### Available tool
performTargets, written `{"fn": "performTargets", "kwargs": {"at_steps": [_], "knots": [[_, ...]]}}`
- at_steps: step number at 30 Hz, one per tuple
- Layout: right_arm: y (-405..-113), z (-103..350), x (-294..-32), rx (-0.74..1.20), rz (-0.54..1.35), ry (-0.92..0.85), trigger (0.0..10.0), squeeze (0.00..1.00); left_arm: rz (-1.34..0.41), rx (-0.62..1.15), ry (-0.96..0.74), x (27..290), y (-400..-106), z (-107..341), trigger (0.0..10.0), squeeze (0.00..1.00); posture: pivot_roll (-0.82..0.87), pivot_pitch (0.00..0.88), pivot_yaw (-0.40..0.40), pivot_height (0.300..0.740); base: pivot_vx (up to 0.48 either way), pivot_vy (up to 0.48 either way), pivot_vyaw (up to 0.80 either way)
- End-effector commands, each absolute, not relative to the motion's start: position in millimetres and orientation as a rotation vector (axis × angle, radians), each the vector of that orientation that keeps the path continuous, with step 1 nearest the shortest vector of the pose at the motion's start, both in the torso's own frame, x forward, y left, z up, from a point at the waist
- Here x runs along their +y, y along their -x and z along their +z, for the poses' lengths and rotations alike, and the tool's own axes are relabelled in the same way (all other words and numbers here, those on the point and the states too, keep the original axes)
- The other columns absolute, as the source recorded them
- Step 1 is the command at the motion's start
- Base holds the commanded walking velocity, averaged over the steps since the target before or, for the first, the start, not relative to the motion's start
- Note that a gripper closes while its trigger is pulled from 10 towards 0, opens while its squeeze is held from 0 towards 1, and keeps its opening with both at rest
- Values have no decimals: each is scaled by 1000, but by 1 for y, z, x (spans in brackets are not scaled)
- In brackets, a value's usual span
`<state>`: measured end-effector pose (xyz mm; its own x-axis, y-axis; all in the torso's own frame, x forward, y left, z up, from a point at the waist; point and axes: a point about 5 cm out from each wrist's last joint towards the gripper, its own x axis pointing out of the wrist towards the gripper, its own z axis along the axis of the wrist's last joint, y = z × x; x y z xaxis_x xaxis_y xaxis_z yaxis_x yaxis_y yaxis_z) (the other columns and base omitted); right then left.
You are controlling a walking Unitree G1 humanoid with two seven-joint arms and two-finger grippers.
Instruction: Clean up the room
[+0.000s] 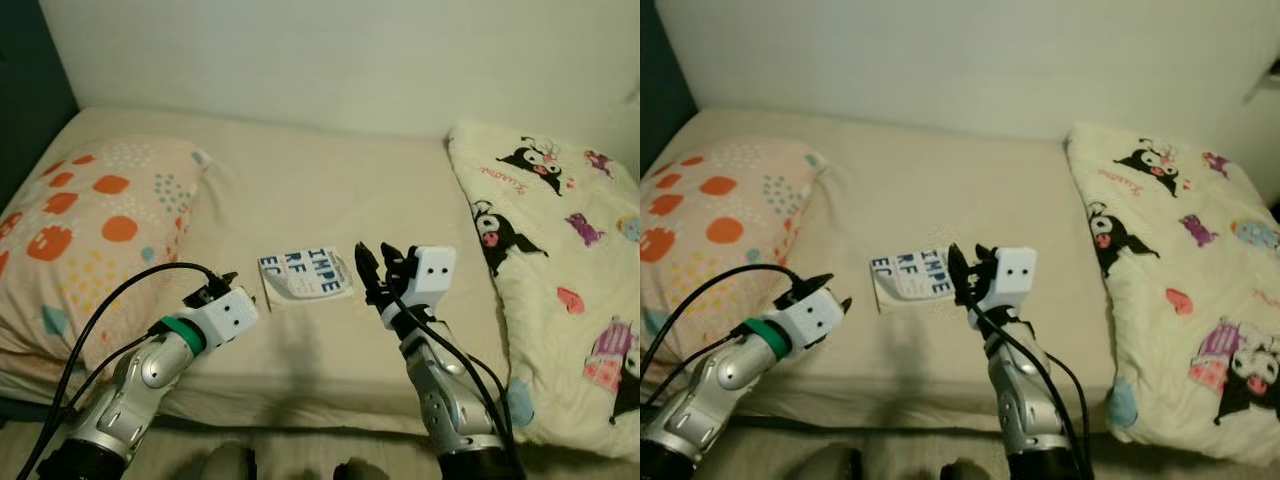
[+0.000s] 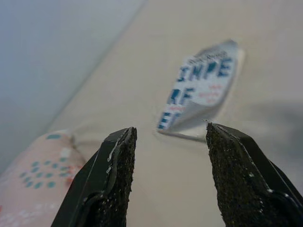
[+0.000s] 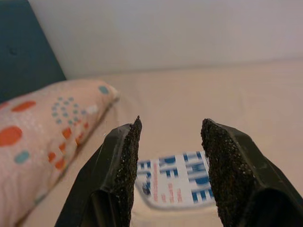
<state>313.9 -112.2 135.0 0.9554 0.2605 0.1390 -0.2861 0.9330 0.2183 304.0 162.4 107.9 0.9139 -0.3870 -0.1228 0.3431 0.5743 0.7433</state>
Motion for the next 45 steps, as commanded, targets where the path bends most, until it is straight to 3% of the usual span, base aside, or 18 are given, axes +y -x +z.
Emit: {"fn": "performTargets", "kwargs": {"at_steps": [1, 9, 16, 30, 31, 32, 45], "knots": [[-313, 133, -114, -94, 277, -238, 10000, 0, -459, -61, -879, 157, -303, 104, 10000, 0, 91, 76, -42, 605, 0, 0, 0], [-307, 131, -118, -77, 277, -234, 10000, 0, -472, -89, -959, 161, -306, 105, 10000, 0, 82, 124, -55, 580, 0, 0, 0], [-308, 137, -122, -83, 272, -228, 10000, 0, -450, -105, -1107, 182, -320, 109, 10000, 0, 62, 158, -60, 550, 0, 0, 0], [-302, 141, -126, -76, 250, -241, 10000, 0, -420, -109, -1219, 196, -332, 104, 10000, 31, 40, 219, -61, 500, 0, 0, 0], [-301, 141, -127, -75, 248, -241, 10000, 0, -407, -122, -1222, 197, -333, 106, 10000, 329, 28, 231, -63, 500, 0, 0, 0], [-301, 142, -128, -74, 247, -239, 10000, 0, -396, -132, -1224, 198, -334, 107, 10000, 1000, 28, 231, -63, 500, 0, 0, 0], [-295, 151, -135, -75, 246, -211, 10000, 0, -330, -142, -1248, 204, -338, 104, 10000, 1000, -28, 273, -85, 500, 0, 0, 0]]}}
